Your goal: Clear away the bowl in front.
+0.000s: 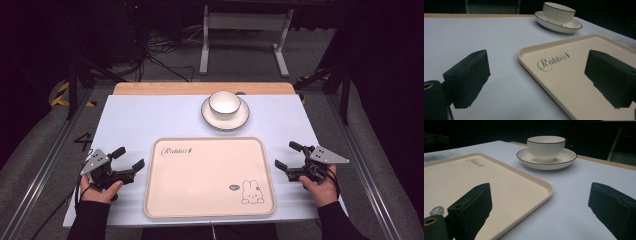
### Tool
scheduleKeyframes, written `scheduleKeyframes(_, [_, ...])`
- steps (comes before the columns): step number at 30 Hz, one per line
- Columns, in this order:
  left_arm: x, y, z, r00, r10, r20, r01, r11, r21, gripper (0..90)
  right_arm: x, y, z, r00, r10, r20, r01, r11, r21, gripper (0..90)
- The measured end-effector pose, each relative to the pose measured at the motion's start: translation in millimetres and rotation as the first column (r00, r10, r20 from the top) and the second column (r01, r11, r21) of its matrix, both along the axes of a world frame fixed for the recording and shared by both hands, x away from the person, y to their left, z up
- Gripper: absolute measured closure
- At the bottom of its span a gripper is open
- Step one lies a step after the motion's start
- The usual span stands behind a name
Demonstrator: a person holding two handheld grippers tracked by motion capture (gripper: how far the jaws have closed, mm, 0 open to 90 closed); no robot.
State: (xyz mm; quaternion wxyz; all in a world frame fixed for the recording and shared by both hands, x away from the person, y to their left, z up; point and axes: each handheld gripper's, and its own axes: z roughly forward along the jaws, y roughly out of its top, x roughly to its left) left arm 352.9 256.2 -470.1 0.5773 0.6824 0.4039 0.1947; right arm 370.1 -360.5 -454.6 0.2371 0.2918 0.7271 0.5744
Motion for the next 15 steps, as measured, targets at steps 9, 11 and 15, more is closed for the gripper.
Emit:
scheduleKeyframes(9, [-0.3, -1.7, 0.2, 1.0000, 0.009, -0.003, -0.009, 0.9999, 0.006, 7.2, 0.0, -0.3, 0.0, 1.0000, 0.003, 0.000, -0.003, 1.0000, 0.002, 5.4])
scheduleKeyframes(11, [-0.3, -1.6, 0.3, 0.9999, 0.016, -0.004, -0.015, 0.9999, 0.007, 7.2, 0.0, -0.1, 0.0, 1.0000, 0.003, 0.001, -0.003, 1.0000, 0.001, 5.4])
scheduleKeyframes(15, [0.0, -2.6, 0.4, 0.9998, 0.019, -0.005, -0.019, 0.9997, 0.016, 6.9, -0.1, 0.1, 0.1, 1.0000, 0.006, -0.003, -0.006, 1.0000, -0.002, 5.3])
